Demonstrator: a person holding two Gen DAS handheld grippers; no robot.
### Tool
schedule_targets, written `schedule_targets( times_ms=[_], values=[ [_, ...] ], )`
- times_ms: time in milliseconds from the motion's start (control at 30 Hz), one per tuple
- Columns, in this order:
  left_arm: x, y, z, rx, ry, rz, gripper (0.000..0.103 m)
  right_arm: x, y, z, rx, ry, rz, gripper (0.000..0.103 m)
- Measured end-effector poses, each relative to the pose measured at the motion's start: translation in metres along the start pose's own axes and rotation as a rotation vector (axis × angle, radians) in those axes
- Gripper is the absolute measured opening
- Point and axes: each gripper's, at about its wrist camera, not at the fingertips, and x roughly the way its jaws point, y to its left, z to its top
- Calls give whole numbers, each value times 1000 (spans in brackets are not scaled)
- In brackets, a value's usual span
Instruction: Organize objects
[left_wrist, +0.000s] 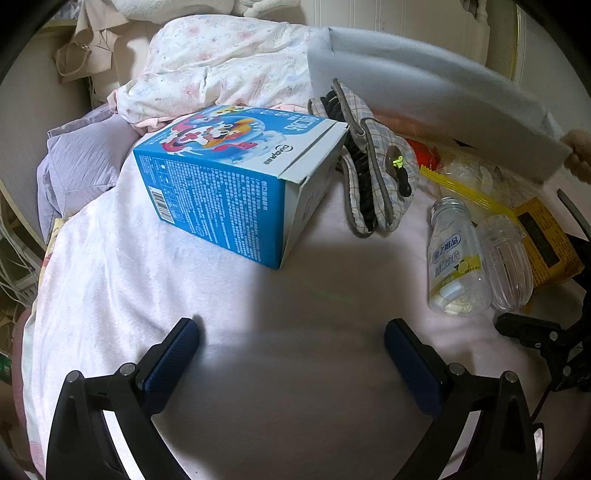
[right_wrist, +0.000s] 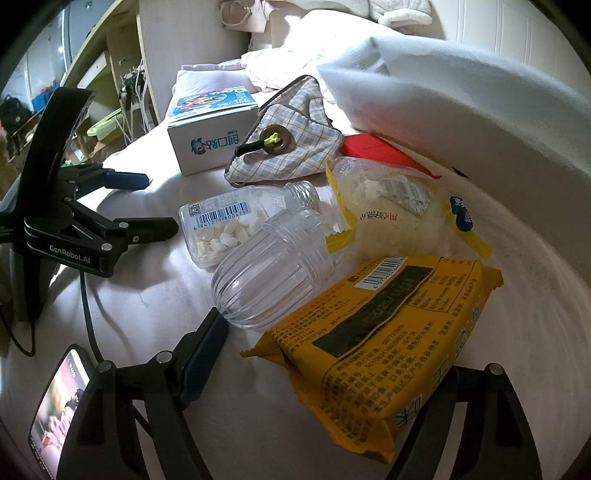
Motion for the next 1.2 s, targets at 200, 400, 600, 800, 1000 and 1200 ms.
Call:
schedule_targets(
  times_ms=[200, 400, 600, 800, 1000, 1200],
  values=[
    [0, 0, 0, 0, 0, 0, 102, -1, -2, 2, 0, 0, 0, 80],
    [0, 0, 0, 0, 0, 0, 102, -3, -1, 2, 0, 0, 0, 80],
    [0, 0, 0, 0, 0, 0, 102, -4, -3, 3, -1, 1, 1, 80],
    [0, 0, 0, 0, 0, 0, 102, -6, -4, 4, -1, 0, 1, 80],
    [-1, 0, 0, 0, 0, 0, 102, -11, -6, 7, -1, 1, 3, 80],
    [-1, 0, 0, -1, 0, 0, 102, -12, -5, 8, -1, 1, 2, 80]
  ],
)
